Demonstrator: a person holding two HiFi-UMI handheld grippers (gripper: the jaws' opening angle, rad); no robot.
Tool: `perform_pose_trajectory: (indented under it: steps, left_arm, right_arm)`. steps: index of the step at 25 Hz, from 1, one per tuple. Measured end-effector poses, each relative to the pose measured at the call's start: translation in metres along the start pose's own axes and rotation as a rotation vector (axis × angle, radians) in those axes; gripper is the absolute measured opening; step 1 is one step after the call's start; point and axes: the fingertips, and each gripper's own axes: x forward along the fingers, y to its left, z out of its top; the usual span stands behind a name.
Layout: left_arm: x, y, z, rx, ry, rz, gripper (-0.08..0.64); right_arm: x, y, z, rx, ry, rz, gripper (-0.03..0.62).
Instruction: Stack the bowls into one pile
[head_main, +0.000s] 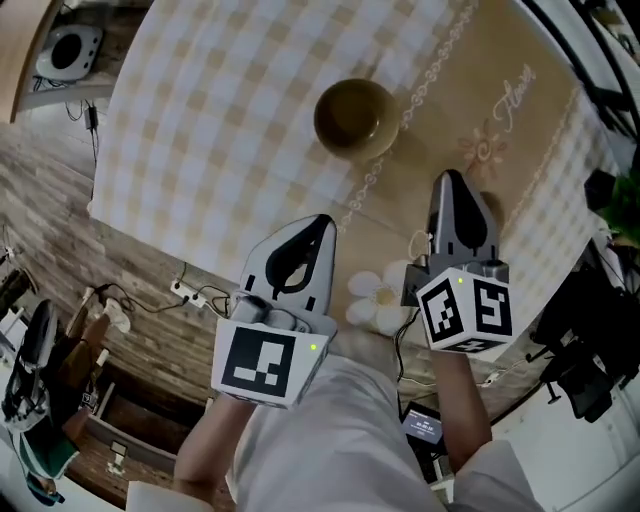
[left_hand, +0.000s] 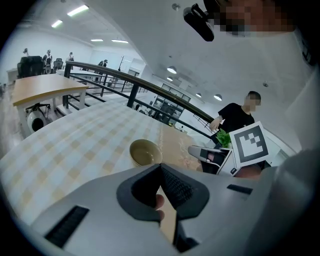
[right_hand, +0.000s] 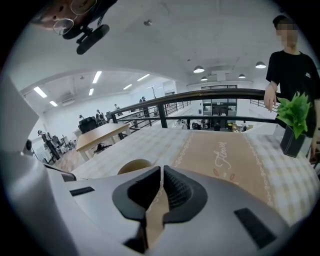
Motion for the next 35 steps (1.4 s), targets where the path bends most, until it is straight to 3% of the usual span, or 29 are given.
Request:
perform_pose_trajectory:
  steps: [10, 26, 35]
  left_arm:
    - [0.0, -0.053, -0.041, 0.093, 0.064, -0.036, 0.018]
    - [0.039, -0.178, -0.087, 0.146, 0.094, -0.087, 0.018]
    - [0.07, -0.211, -0.119, 0.116, 0.112, -0.067, 0.018]
  right_arm:
    - [-0.057, -0.039, -0.026, 0.038, -0.035, 0.006, 0.037]
    - [-0.132, -0.172, -0.054, 0.081, -0.03, -0.055, 0.037]
    - [-0.126, -0.209, -0.085, 0.093, 0.052, 0.042, 0.038]
